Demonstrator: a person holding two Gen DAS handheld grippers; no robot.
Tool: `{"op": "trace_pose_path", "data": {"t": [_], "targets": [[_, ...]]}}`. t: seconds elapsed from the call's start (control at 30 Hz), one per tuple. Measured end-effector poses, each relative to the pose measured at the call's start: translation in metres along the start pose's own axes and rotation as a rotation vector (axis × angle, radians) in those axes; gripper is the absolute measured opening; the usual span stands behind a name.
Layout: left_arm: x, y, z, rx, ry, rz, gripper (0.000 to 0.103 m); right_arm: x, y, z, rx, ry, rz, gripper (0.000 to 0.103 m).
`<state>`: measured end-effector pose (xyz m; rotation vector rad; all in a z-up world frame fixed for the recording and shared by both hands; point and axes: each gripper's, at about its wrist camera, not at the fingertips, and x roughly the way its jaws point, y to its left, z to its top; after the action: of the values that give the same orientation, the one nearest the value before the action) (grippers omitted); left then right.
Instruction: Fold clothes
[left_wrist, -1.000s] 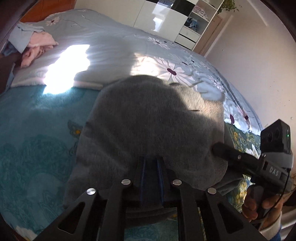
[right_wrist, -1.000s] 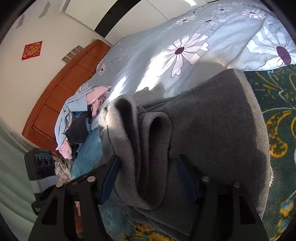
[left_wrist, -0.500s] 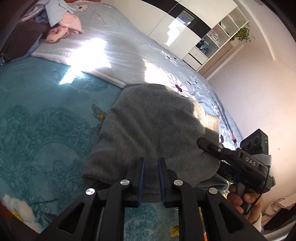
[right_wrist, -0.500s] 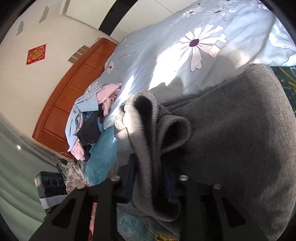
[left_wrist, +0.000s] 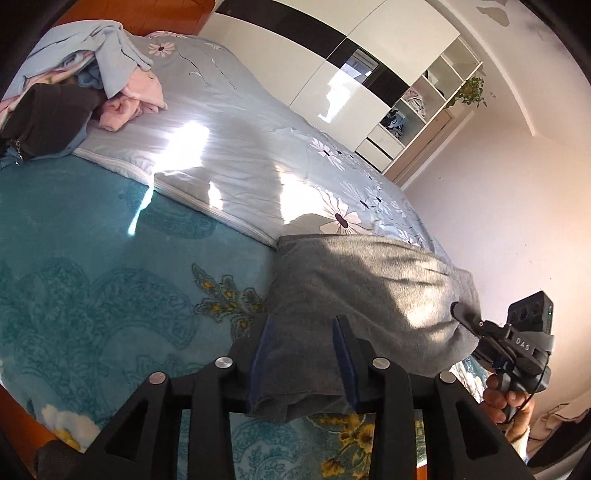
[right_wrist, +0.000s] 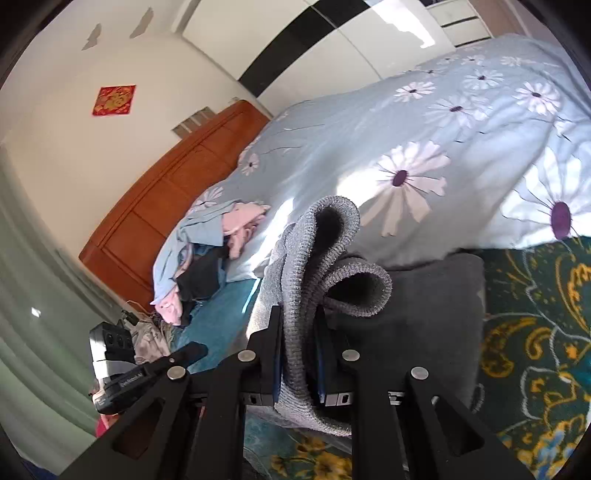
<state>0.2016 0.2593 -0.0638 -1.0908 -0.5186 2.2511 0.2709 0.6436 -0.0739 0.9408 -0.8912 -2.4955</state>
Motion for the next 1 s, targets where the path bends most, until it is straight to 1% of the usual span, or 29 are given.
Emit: {"op": "trace_pose_path", "data": {"t": [0.07, 0.13, 0.23, 0.3, 0.33, 0.37, 0.43, 0.5, 0.57, 0.6, 0.67, 0.7, 0.77, 0.83, 0.87, 0.93, 0.97, 1.0], "targets": [[0.016, -0.003, 0.003, 0.008, 0.029, -0.008, 0.04, 0.002, -0.024, -0.008, 0.052, 0.019, -0.05, 0.015], [0.031, -0.007, -0.001, 0.027, 0.07, 0.0, 0.04, 0.009, -0.045, -0.016, 0.1, 0.052, -0.095, 0.015], [0.054, -0.006, -0.014, 0.042, 0.143, 0.051, 0.041, 0.015, -0.065, -0.026, 0.169, 0.074, -0.087, 0.016], [0.063, 0.001, -0.02, 0.027, 0.172, 0.064, 0.041, 0.014, -0.065, -0.027, 0.169, 0.07, -0.078, 0.017], [0.067, 0.005, -0.023, 0.016, 0.184, 0.067, 0.042, 0.013, -0.06, -0.026, 0.147, 0.073, -0.09, 0.02], [0.066, 0.006, -0.022, 0.009, 0.184, 0.064, 0.043, 0.011, -0.055, -0.024, 0.126, 0.076, -0.103, 0.021], [0.056, 0.005, -0.018, -0.001, 0.166, 0.048, 0.042, 0.006, -0.043, -0.02, 0.07, 0.082, -0.147, 0.025], [0.041, -0.002, -0.008, 0.033, 0.121, 0.048, 0.042, -0.006, -0.031, -0.014, 0.003, 0.067, -0.235, 0.029], [0.03, -0.015, 0.002, 0.077, 0.081, 0.032, 0.044, -0.021, -0.017, -0.005, -0.069, 0.031, -0.333, 0.031], [0.026, -0.021, 0.007, 0.098, 0.062, 0.021, 0.047, -0.026, -0.008, 0.0, -0.106, 0.011, -0.354, 0.031], [0.033, -0.04, 0.016, 0.142, 0.055, -0.01, 0.05, -0.021, 0.013, 0.01, -0.164, 0.001, -0.337, 0.031], [0.042, -0.052, 0.018, 0.169, 0.063, -0.023, 0.05, -0.016, 0.023, 0.014, -0.193, 0.003, -0.325, 0.031], [0.058, -0.068, 0.016, 0.215, 0.096, -0.053, 0.051, 0.007, 0.04, 0.015, -0.245, 0.051, -0.291, 0.031], [0.079, -0.075, 0.009, 0.222, 0.157, -0.072, 0.051, 0.028, 0.042, 0.012, -0.288, 0.086, -0.321, 0.031], [0.088, -0.073, 0.004, 0.213, 0.188, -0.073, 0.051, 0.038, 0.039, 0.011, -0.3, 0.1, -0.347, 0.031], [0.103, -0.066, -0.006, 0.189, 0.227, -0.069, 0.05, 0.051, 0.016, 0.008, -0.263, 0.134, -0.393, 0.031], [0.108, -0.061, -0.009, 0.175, 0.237, -0.069, 0.05, 0.056, 0.004, 0.006, -0.235, 0.152, -0.399, 0.031], [0.113, -0.056, -0.013, 0.16, 0.246, -0.068, 0.05, 0.06, -0.006, 0.005, -0.197, 0.163, -0.375, 0.031]]}}
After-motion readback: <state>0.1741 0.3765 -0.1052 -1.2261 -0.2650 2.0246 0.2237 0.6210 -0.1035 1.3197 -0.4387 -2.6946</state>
